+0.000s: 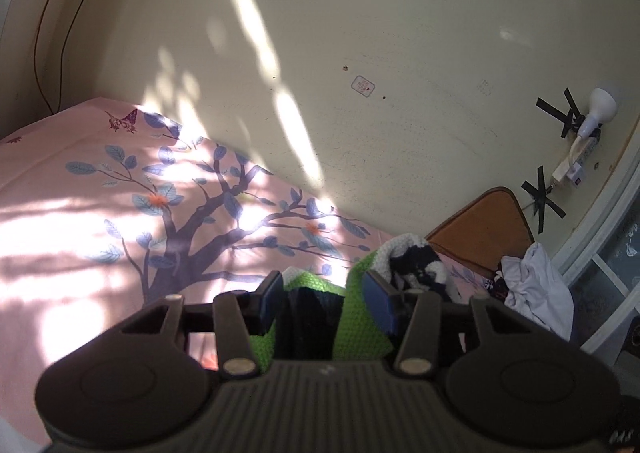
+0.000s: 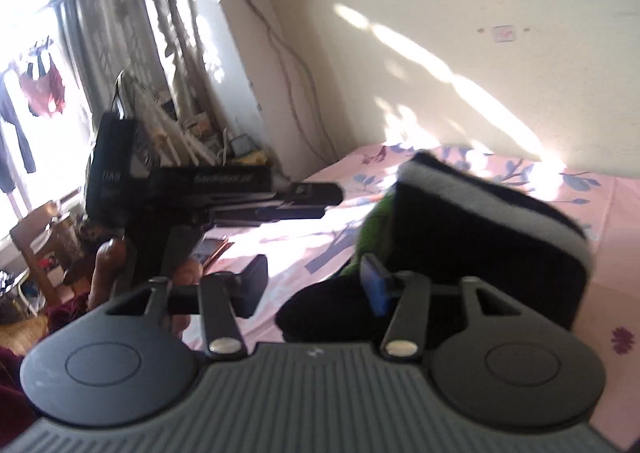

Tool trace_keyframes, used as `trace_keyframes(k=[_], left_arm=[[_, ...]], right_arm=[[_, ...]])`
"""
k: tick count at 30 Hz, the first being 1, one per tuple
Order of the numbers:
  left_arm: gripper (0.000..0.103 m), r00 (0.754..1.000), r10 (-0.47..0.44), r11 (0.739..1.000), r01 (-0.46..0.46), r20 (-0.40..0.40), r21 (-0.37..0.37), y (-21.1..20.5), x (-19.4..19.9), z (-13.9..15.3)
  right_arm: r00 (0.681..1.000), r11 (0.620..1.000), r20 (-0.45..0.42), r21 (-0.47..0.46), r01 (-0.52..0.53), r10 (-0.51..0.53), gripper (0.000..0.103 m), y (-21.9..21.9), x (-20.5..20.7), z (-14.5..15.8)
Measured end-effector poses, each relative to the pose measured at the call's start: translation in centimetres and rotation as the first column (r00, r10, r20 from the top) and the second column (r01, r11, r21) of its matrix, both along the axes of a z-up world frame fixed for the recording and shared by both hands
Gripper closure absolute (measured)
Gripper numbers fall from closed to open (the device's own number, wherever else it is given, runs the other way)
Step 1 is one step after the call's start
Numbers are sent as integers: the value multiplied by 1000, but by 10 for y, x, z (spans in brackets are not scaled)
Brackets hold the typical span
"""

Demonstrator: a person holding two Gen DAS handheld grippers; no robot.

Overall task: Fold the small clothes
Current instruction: 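Pinch the folded sweater bundle with the right gripper while the left gripper supports it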

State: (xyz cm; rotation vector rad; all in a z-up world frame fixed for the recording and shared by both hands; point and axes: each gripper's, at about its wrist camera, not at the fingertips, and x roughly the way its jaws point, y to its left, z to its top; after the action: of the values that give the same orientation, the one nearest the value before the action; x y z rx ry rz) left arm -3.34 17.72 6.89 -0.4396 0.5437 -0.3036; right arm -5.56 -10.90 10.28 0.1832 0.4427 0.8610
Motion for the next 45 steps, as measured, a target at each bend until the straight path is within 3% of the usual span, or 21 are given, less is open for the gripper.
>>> trace_keyframes(k=[1,5,8,9,11,12,17,21,22,23,24,25,26,28,30,33,35,39,42,45], left_arm=[[58,1000,-18,1000,18,7,3,-6,-2,1],[58,996,-82,994,80,30,77,-36,-15,2],[60,997,-75,976,73,2,207,-57,-23,-11],[65,998,-66,967,70,-24,245,-60,-24,-18],[77,995,-34,957,61,-99,282,-59,-20,-36],[78,993,-21,960,52,-114,275,-55,-19,-43],[78,991,-4,975,33,-131,218,-38,-16,-48],[78,990,-20,971,52,-140,232,-41,-17,-39],[76,990,-26,974,56,-138,221,-40,-16,-34],[64,992,-25,976,52,-126,213,-37,-18,-29],[38,995,-5,977,26,-95,213,-33,-19,-21],[23,998,23,976,-9,-63,218,-30,-21,-14],[0,998,48,975,-39,-35,221,-27,-22,-10],[0,997,72,971,-69,-6,228,-22,-17,-2],[0,998,51,971,-41,-33,235,-22,-5,-1],[0,997,-11,969,29,-76,245,-30,13,-9],[0,992,-49,970,74,-114,234,-35,24,-18],[0,974,-98,980,131,-206,150,-37,42,-43],[0,966,-113,989,133,-233,72,-32,49,-56],[0,974,-96,987,120,-204,109,-37,51,-61]], right_arm=[[999,999,-7,26,36,-36,75,-14,4,4],[987,981,-43,118,156,-152,76,-44,29,15],[983,984,-70,57,171,-167,76,-31,57,11],[985,989,-97,28,144,-141,76,-18,69,7],[981,996,-175,-36,81,-86,78,15,93,-10],[974,995,-214,-91,49,-67,78,30,104,-22],[994,941,-23,-324,97,-110,77,79,94,-33],[993,944,7,-308,116,-120,76,70,87,-35],[991,951,-1,-283,125,-131,75,65,86,-34],[990,959,-6,-251,135,-141,71,59,81,-31],[988,968,-13,-204,145,-151,68,53,77,-29],[988,978,-22,-144,149,-154,56,43,71,-24],[987,986,-33,-68,154,-156,43,31,62,-19],[980,977,-53,88,196,-192,30,1,41,-15],[962,949,-68,157,273,-265,24,-25,25,-18],[919,912,-130,132,387,-371,20,-52,18,-31],[899,898,-202,134,419,-389,18,-67,17,-46],[871,901,-299,76,428,-389,18,-68,24,-70],[881,919,-306,39,392,-362,18,-51,34,-77],[899,936,-274,-15,351,-342,13,-30,46,-79]])
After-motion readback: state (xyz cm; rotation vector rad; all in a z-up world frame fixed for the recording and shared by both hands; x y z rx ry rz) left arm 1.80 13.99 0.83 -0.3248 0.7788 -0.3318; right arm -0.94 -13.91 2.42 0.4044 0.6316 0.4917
